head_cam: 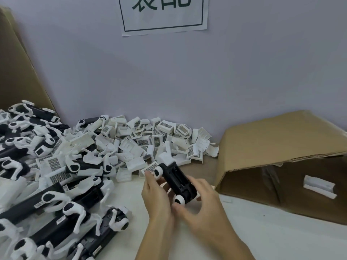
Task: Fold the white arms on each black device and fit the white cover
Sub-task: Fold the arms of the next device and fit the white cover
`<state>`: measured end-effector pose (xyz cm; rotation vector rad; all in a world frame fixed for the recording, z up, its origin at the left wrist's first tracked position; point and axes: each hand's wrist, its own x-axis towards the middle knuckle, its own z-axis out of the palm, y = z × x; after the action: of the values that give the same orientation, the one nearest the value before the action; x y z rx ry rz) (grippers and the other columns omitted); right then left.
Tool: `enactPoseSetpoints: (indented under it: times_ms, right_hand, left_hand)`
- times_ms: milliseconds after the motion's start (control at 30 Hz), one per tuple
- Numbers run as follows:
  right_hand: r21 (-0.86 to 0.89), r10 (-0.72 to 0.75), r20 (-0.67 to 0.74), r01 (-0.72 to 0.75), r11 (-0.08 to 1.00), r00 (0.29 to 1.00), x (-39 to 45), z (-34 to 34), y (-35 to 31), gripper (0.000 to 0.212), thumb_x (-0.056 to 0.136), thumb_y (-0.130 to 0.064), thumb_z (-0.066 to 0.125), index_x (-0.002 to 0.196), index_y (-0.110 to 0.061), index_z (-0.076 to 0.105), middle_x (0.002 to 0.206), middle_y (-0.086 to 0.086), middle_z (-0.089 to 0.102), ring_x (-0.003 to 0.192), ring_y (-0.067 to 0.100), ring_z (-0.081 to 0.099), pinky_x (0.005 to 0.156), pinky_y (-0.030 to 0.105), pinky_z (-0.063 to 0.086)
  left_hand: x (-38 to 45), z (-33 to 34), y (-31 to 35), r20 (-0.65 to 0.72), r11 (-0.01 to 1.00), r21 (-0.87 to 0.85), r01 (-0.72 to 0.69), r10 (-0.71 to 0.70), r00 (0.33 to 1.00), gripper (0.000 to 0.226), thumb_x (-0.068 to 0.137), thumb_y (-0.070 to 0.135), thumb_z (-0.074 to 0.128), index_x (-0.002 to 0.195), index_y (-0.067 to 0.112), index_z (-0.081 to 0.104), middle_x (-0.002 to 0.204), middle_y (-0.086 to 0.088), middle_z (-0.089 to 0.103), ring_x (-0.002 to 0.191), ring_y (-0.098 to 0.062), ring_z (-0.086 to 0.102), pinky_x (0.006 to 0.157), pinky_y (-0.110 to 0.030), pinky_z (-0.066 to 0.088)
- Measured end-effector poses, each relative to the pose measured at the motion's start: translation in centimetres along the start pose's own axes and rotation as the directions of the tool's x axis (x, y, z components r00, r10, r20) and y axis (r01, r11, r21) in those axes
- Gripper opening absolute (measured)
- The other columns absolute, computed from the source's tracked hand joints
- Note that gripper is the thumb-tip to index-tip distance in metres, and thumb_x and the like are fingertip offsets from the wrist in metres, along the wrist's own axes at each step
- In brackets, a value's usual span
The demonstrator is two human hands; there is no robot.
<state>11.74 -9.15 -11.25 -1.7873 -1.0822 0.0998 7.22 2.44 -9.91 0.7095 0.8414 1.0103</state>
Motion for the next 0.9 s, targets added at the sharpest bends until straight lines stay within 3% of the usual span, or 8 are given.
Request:
enactPoseSetpoints:
  times_ms: [133, 267, 333, 433, 600, 667, 767, 900]
  right_hand:
    - [-0.029, 0.017, -0.139, -0.021, 0.999, 0.990, 0.7, 0.3, 0.8, 0.071, 0.073, -0.045, 0.074, 0.138, -0.032, 0.050, 0.119, -0.026, 0.055, 0.115, -0.002, 0.053, 0.093, 0.004, 0.035]
    - [-0.055, 0.040, -0.235, -0.055, 0.997, 0.971, 1.0, 0.1, 1.5, 0.084, 0.075, -0.029, 0.084, 0.148, -0.023, 0.044, 0.133, -0.015, 0.054, 0.127, 0.005, 0.048, 0.103, 0.010, 0.033]
    - [-0.047, 0.032, -0.238, -0.044, 0.998, 0.971, 1.0, 0.2, 1.7, 0.085, 0.076, -0.029, 0.084, 0.149, -0.026, 0.041, 0.135, -0.016, 0.053, 0.130, 0.003, 0.045, 0.108, 0.020, 0.037]
    - [-0.019, 0.053, -0.244, -0.060, 0.998, 0.968, 1.2, 0.4, 1.8, 0.086, 0.076, -0.035, 0.080, 0.150, -0.028, 0.037, 0.134, -0.022, 0.051, 0.130, -0.001, 0.043, 0.108, 0.022, 0.039]
    - [0.024, 0.123, -0.276, -0.121, 0.992, 0.953, 1.4, 0.6, 1.5, 0.088, 0.072, -0.054, 0.069, 0.149, -0.027, 0.036, 0.115, -0.033, 0.046, 0.113, -0.029, 0.035, 0.085, -0.010, 0.025]
    - [0.029, 0.108, -0.295, -0.104, 0.994, 0.949, 1.5, 0.5, 1.5, 0.073, 0.072, -0.051, 0.071, 0.137, -0.034, 0.045, 0.108, -0.035, 0.049, 0.106, -0.029, 0.041, 0.081, -0.007, 0.031]
    - [0.037, 0.093, -0.288, -0.086, 0.996, 0.953, 1.5, 0.5, 1.7, 0.045, 0.069, -0.052, 0.070, 0.110, -0.036, 0.058, 0.096, -0.019, 0.065, 0.093, -0.005, 0.061, 0.073, 0.009, 0.047]
    - [0.051, 0.092, -0.286, -0.080, 0.995, 0.954, 1.6, 0.3, 1.7, 0.041, 0.064, -0.054, 0.070, 0.100, -0.035, 0.062, 0.086, -0.017, 0.067, 0.083, -0.001, 0.064, 0.065, 0.010, 0.048]
  left_hand:
    - [0.1, 0.0, -0.7, 0.171, 0.992, -0.060, 0.113, -0.101, 0.980, 0.048, 0.096, 0.053, 0.052, 0.089, 0.008, 0.067, 0.065, -0.002, 0.072, 0.057, -0.015, 0.070, 0.060, -0.033, 0.054]
    - [0.0, 0.7, -1.3, 0.452, 0.994, 0.109, -0.016, -0.036, 0.891, 0.046, 0.080, 0.050, 0.064, 0.088, 0.008, 0.080, 0.094, -0.014, 0.077, 0.088, -0.024, 0.075, 0.078, -0.032, 0.059]
    - [-0.3, 0.9, -1.5, 0.495, 0.987, 0.144, -0.067, -0.013, 0.869, 0.047, 0.077, 0.046, 0.070, 0.099, 0.004, 0.077, 0.103, -0.018, 0.075, 0.101, -0.031, 0.072, 0.091, -0.040, 0.055]
    - [-0.2, 0.9, -1.7, 0.492, 0.992, 0.109, -0.061, -0.001, 0.871, 0.048, 0.075, 0.042, 0.073, 0.103, 0.003, 0.073, 0.104, -0.019, 0.075, 0.102, -0.033, 0.071, 0.094, -0.043, 0.054]
    - [-0.6, 1.0, -1.8, 0.579, 0.985, 0.110, -0.131, 0.043, 0.814, 0.026, 0.082, 0.031, 0.077, 0.099, 0.012, 0.077, 0.104, -0.016, 0.075, 0.100, -0.030, 0.072, 0.090, -0.041, 0.056]
    - [-0.7, 1.1, -2.0, 0.609, 0.979, 0.117, -0.167, 0.063, 0.791, 0.022, 0.082, 0.027, 0.073, 0.099, 0.015, 0.077, 0.103, -0.011, 0.076, 0.100, -0.025, 0.073, 0.088, -0.038, 0.057]
    - [-0.5, 1.1, -2.3, 0.613, 0.973, 0.112, -0.201, 0.092, 0.785, 0.019, 0.080, 0.027, 0.071, 0.095, 0.016, 0.078, 0.099, -0.009, 0.077, 0.098, -0.020, 0.072, 0.088, -0.037, 0.055]
    - [-0.3, 1.1, -2.6, 0.617, 0.966, 0.115, -0.232, 0.113, 0.779, 0.016, 0.080, 0.030, 0.070, 0.092, 0.025, 0.079, 0.098, -0.006, 0.077, 0.098, -0.021, 0.072, 0.087, -0.038, 0.057]
